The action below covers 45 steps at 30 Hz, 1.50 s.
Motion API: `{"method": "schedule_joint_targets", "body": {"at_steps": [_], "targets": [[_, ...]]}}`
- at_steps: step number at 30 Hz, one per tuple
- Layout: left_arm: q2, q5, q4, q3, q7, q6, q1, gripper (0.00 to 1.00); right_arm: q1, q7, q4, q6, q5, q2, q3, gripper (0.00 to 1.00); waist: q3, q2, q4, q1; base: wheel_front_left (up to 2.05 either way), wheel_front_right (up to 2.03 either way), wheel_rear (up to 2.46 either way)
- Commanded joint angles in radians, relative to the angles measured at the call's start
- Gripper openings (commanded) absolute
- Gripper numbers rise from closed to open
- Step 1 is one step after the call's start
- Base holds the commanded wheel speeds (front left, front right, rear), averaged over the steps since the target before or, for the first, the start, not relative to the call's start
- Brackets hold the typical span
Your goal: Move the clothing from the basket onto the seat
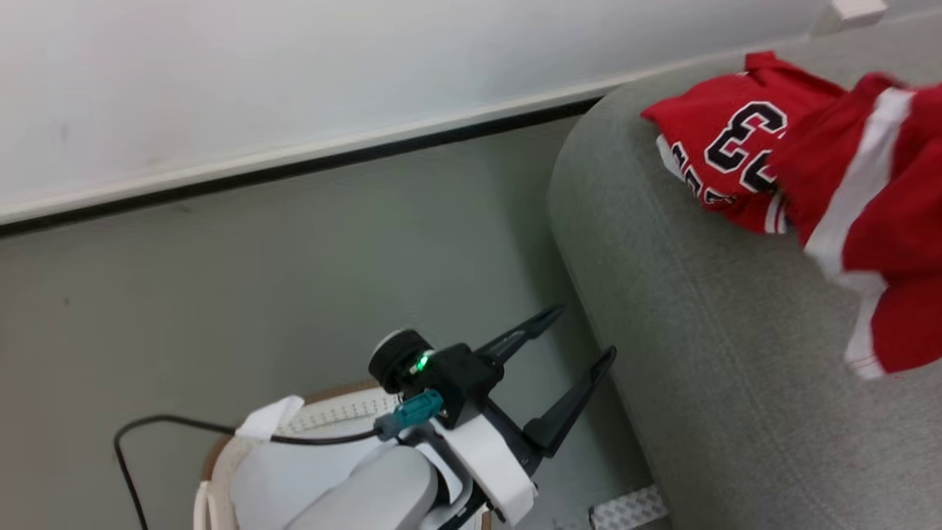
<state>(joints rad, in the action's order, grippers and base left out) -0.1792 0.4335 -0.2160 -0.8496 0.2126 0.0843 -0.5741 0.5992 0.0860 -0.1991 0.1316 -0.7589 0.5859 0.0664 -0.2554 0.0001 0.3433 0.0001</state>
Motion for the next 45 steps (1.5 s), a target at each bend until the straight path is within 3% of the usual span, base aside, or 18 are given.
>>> {"method": "schedule_joint_targets", "body": {"at_steps": [1,8,14,19,25,26,30,39,45], "targets": [[-0.009,-0.013,0.007,0.0,-0.002,0.001,-0.014,1.0,0.016,-0.007,-0.015,-0.002,0.001,0.01,-0.008,0.0,-0.051,-0.0001,-0.025,-0.0001,0.0,0.0,0.0],[-0.027,-0.031,0.042,0.005,-0.033,-0.003,-0.068,1.0,0.158,-0.048,-0.194,-0.002,0.033,0.108,-0.065,0.0,-0.185,-0.0001,-0.085,-0.0001,0.0,0.0,0.0],[-0.036,-0.033,0.047,0.017,-0.028,-0.011,-0.096,1.0,0.215,-0.121,-0.4,-0.002,0.127,0.122,0.031,0.0,-0.259,-0.0001,-0.13,-0.0001,0.0,0.0,0.0],[-0.031,-0.025,0.032,0.018,-0.016,-0.009,-0.101,1.0,0.237,-0.238,-0.571,-0.002,0.143,0.101,0.127,0.14,-0.268,-0.0001,-0.156,-0.0001,0.0,0.0,0.0],[-0.021,-0.004,0.007,0.023,0.002,-0.01,-0.092,1.0,0.247,-0.324,-0.631,-0.002,0.113,0.109,0.244,0.59,-0.233,-0.0001,-0.168,-0.0001,0.0,0.0,0.0],[-0.019,-0.002,0.004,0.023,0.006,-0.011,-0.087,1.0,0.249,-0.333,-0.633,-0.002,0.105,0.112,0.26,1.0,-0.224,-0.0001,-0.167,-0.0001,0.0,0.0,0.0],[-0.012,0.01,-0.017,0.024,0.019,-0.011,-0.069,1.0,0.25,-0.352,-0.616,-0.002,0.075,0.125,0.327,1.0,-0.173,-0.0001,-0.158,-0.0001,0.0,0.0,0.0],[-0.01,0.058,-0.06,0.038,0.036,-0.014,0.005,1.0,0.155,-0.526,-0.475,-0.002,-0.064,0.184,0.519,1.0,-0.012,-0.0001,-0.123,-0.0001,0.0,0.0,0.0],[-0.021,0.08,-0.063,0.064,0.045,-0.031,0.059,1.0,0.107,-0.48,-0.301,-0.002,-0.105,0.235,0.533,1.0,0.091,-0.0001,-0.132,-0.0001,0.0,0.0,0.0]]}}
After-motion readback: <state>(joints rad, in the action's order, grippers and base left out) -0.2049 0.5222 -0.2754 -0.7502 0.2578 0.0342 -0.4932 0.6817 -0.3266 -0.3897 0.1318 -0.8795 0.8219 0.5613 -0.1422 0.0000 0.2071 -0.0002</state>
